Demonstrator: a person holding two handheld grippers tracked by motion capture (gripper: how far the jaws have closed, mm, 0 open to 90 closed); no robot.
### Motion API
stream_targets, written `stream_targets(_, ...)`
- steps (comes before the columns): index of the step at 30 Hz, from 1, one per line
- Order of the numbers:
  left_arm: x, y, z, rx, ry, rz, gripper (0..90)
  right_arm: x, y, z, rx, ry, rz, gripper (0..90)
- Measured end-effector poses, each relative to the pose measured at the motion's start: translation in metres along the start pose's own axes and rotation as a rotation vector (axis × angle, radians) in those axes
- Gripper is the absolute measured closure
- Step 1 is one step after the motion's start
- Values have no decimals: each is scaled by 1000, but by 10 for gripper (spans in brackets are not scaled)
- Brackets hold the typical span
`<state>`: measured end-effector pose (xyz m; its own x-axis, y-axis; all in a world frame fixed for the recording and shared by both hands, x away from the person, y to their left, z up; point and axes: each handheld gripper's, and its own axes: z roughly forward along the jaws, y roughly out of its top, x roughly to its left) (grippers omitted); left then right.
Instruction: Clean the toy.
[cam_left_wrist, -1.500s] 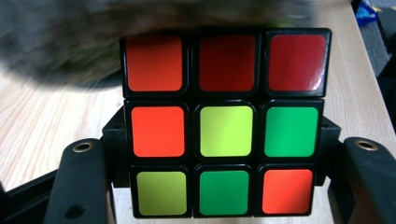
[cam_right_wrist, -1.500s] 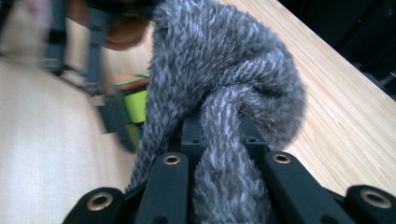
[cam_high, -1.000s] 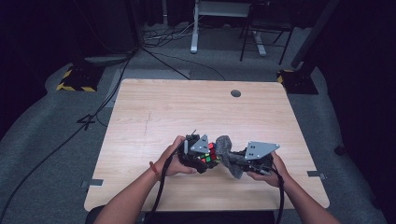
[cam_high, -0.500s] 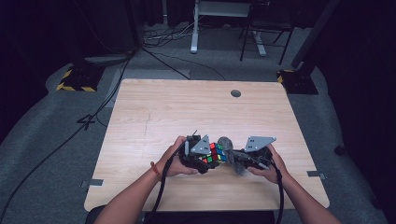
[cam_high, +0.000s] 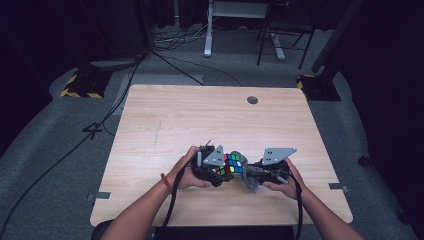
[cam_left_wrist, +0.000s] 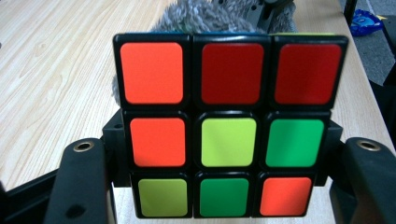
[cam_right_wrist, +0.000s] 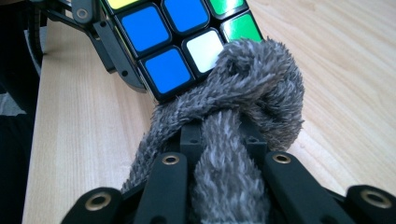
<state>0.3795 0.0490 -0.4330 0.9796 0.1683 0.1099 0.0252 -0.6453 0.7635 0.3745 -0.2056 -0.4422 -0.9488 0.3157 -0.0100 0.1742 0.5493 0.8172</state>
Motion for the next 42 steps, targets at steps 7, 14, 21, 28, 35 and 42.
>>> stream_targets(7, 1, -3, 3, 18, -7, -7, 329, 5, 5, -4, -25, -21, -19, 771)
stream_targets(14, 1, -2, 5, 28, -14, -5, 328, 6, 8, -9, -48, -40, -26, 772)
stream_targets(21, 1, -4, 9, 62, -25, -3, 316, 8, 12, -11, -81, -43, -24, 772)
stream_targets(28, 1, -1, 4, -17, -15, -25, 333, 8, 12, -9, -59, -51, -28, 774)
stream_targets(35, 3, 1, -4, -69, -9, -40, 334, 9, 4, 3, 25, -20, -36, 773)
stream_targets(42, 5, -4, 0, -27, -4, -40, 335, 10, 4, 0, -14, -20, -32, 773)
